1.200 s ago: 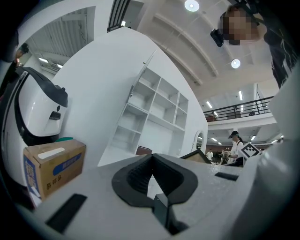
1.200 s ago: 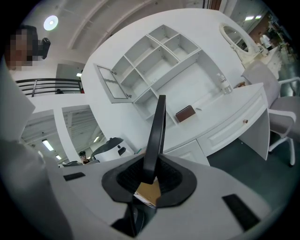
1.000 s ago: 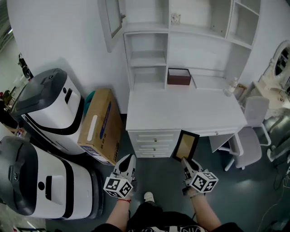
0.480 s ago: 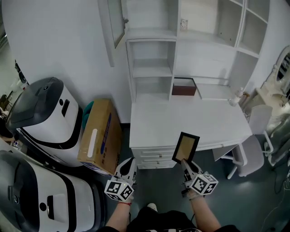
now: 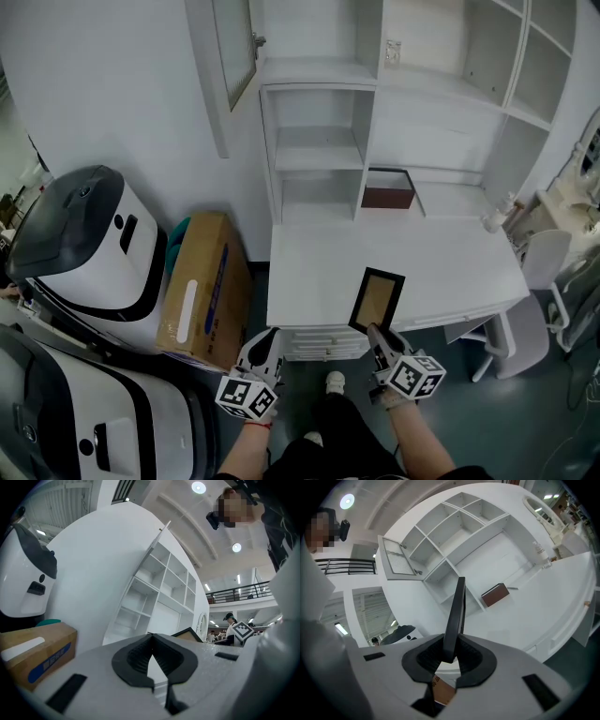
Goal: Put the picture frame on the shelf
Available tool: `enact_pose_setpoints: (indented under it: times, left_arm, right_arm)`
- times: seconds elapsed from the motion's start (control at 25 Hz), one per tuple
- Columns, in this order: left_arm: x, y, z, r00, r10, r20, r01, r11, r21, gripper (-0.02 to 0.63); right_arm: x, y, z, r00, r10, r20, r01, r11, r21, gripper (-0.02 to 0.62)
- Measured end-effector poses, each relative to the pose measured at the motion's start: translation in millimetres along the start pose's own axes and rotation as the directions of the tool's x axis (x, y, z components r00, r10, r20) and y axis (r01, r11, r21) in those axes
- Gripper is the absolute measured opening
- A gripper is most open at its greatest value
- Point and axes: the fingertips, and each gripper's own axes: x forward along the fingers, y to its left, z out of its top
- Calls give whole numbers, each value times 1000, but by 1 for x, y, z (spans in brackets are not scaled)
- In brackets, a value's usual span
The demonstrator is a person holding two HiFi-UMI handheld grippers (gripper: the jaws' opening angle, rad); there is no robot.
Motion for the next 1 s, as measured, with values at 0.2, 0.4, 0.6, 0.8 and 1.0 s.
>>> enact_pose_setpoints:
  times: [0.2, 0.4, 0.6, 0.8, 1.0]
  left_arm:
    - [39, 24, 11, 1000, 12, 1, -12, 1000, 24, 3]
    - [88, 43, 20, 1000, 2, -8, -1, 999, 39, 3]
    - [127, 63, 21, 1000, 14, -16, -13, 999, 40, 3]
    - [163, 77, 18, 1000, 22, -23, -21, 999, 45, 3]
    - [193, 96, 15, 998, 48, -40, -46, 998, 50, 3]
  right_arm:
    - [51, -11, 15, 1000, 23, -10, -23, 1000, 5, 58]
    - [105, -24, 34, 999, 44, -28, -44, 999, 5, 58]
    - [152, -38, 45, 997, 62, -53, -62, 998, 12, 58]
    - [188, -53, 51, 994, 45, -102, -48, 998, -33, 58]
    - [229, -59, 57, 988, 56, -141, -59, 998, -22, 58]
